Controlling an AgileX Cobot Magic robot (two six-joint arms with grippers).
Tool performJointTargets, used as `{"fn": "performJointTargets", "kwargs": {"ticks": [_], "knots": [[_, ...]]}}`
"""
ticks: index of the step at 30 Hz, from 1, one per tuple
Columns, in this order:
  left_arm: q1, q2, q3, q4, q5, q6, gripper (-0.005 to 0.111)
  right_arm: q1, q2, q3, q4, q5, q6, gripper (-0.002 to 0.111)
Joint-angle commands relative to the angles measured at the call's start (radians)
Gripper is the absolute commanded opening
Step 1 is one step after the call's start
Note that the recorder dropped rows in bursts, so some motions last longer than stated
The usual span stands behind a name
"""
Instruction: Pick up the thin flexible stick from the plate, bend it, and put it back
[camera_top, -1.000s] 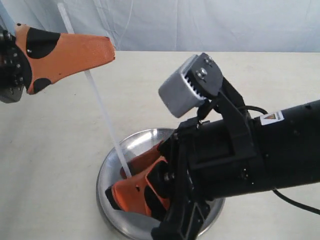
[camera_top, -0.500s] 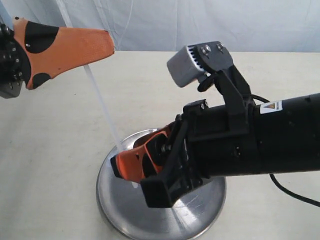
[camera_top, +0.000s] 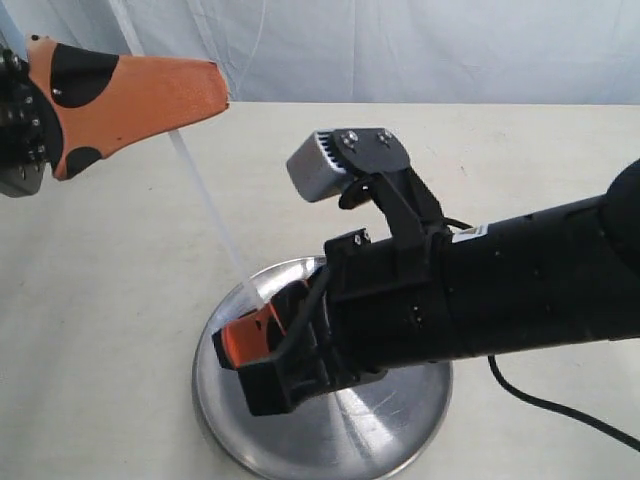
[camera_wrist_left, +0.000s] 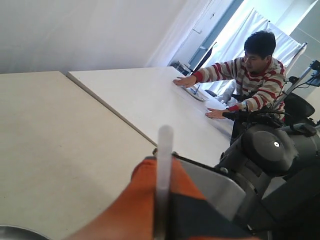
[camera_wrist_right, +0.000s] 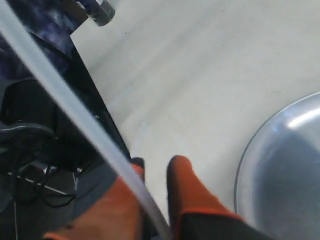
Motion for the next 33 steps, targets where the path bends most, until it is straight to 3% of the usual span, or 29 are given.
{"fn": "performJointTargets", "kwargs": {"ticks": [1,9,12,16,22,29,33], "knots": [[-0.002,-0.001,-0.006,0.006,0.017,-0.005,0.000,-0.002,-0.025,0.003,0.012,-0.010,-0.040,0.000],[-0.010,-0.001,-0.004,0.133,0.016,-0.005,0.000,-0.002,-0.171,0.003,-0.003,0.036,-0.047,-0.001],[-0.069,-0.001,-0.004,0.128,-0.018,-0.005,0.000,-0.002,-0.237,0.003,-0.011,0.094,-0.047,-0.001],[-0.204,0.001,-0.004,0.154,-0.161,-0.001,0.000,-0.002,-0.317,0.003,-0.011,0.144,-0.043,-0.001],[-0.379,0.052,-0.004,0.136,-0.228,-0.001,0.000,-0.002,-0.385,0.005,-0.065,0.007,-0.022,-0.001],[-0.441,0.053,-0.054,-0.019,-0.174,0.088,0.000,-0.002,-0.306,0.027,-0.524,0.021,0.425,-0.001],[-0.441,0.057,-0.095,-0.019,-0.230,0.127,0.000,-0.001,-0.242,0.027,-0.457,0.144,0.363,-0.001]]}}
